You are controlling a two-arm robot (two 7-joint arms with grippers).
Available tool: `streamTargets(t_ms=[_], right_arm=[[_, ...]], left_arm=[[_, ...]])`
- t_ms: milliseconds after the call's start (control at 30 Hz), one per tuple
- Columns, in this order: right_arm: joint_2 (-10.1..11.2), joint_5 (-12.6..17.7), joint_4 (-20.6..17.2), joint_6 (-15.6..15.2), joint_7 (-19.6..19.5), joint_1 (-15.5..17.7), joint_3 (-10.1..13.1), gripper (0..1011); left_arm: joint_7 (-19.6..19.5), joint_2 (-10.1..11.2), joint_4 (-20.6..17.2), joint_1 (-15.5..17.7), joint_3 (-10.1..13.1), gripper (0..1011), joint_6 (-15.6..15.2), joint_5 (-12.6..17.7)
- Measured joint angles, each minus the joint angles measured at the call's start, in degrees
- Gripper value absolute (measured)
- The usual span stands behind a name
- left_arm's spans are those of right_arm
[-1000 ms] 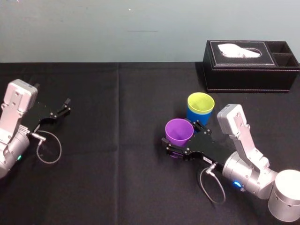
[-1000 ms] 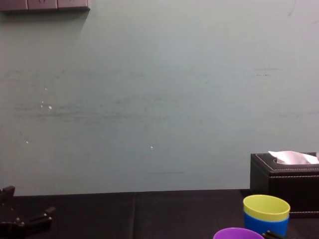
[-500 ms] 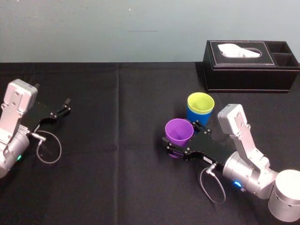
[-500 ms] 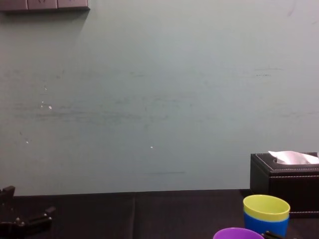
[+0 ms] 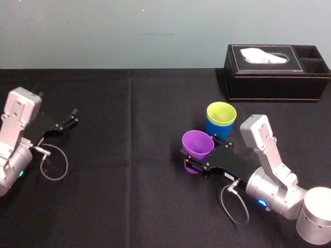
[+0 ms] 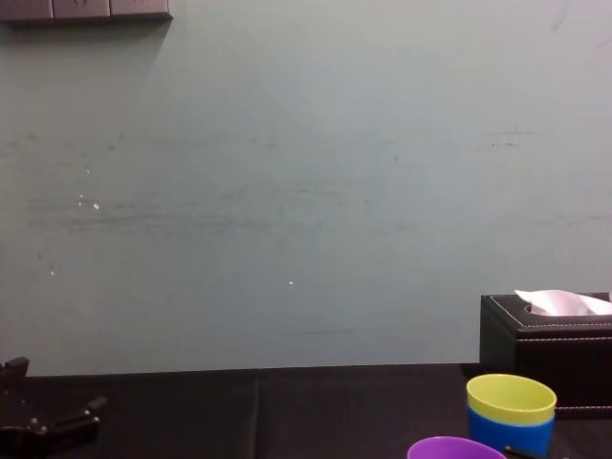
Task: Stack the three plastic cups sequentially using one hand.
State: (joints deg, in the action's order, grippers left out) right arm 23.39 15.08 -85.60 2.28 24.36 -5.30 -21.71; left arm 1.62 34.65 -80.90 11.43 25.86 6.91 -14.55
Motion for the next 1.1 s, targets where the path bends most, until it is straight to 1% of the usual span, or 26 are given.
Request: streamTargets(t_ms=[167, 333, 400, 433, 533, 633, 767, 900, 1100], right_arm=[[0.0, 0.0, -0.2, 0.1, 0.0, 0.2, 0.2, 739], [0.4, -0.1, -2.4, 0.0, -0.9, 1.2, 1.1, 739], [0.8, -0.3, -3.6, -0.7, -1.0, 1.5, 1.4, 739], [0.8, -0.3, -3.6, -0.7, -1.0, 1.5, 1.4, 739], [1.5, -0.6, -5.7, -2.3, -1.1, 1.6, 1.7, 739], [1.8, -0.4, -7.0, -3.5, -1.0, 1.4, 1.9, 739], [2.4, 0.7, -9.3, -5.9, -0.3, 0.3, 2.4, 739], [2.8, 1.8, -10.2, -8.0, 0.1, -1.1, 2.8, 739], [3.6, 1.6, -11.1, -9.6, -0.4, -3.6, 3.0, 739]], left_arm=[[0.0, 0.0, 0.0, 0.0, 0.0, 1011, 0.0, 0.0], [0.0, 0.0, 0.0, 0.0, 0.0, 1011, 0.0, 0.0], [0.0, 0.0, 0.0, 0.0, 0.0, 1011, 0.0, 0.0], [0.0, 0.0, 0.0, 0.0, 0.0, 1011, 0.0, 0.0], [0.0, 0.0, 0.0, 0.0, 0.0, 1011, 0.0, 0.0], [0.0, 0.0, 0.0, 0.0, 0.0, 1011, 0.0, 0.0], [0.0, 0.0, 0.0, 0.0, 0.0, 1011, 0.0, 0.0], [0.0, 0.0, 0.0, 0.0, 0.0, 1011, 0.0, 0.0], [0.0, 0.0, 0.0, 0.0, 0.0, 1012, 0.0, 0.0]])
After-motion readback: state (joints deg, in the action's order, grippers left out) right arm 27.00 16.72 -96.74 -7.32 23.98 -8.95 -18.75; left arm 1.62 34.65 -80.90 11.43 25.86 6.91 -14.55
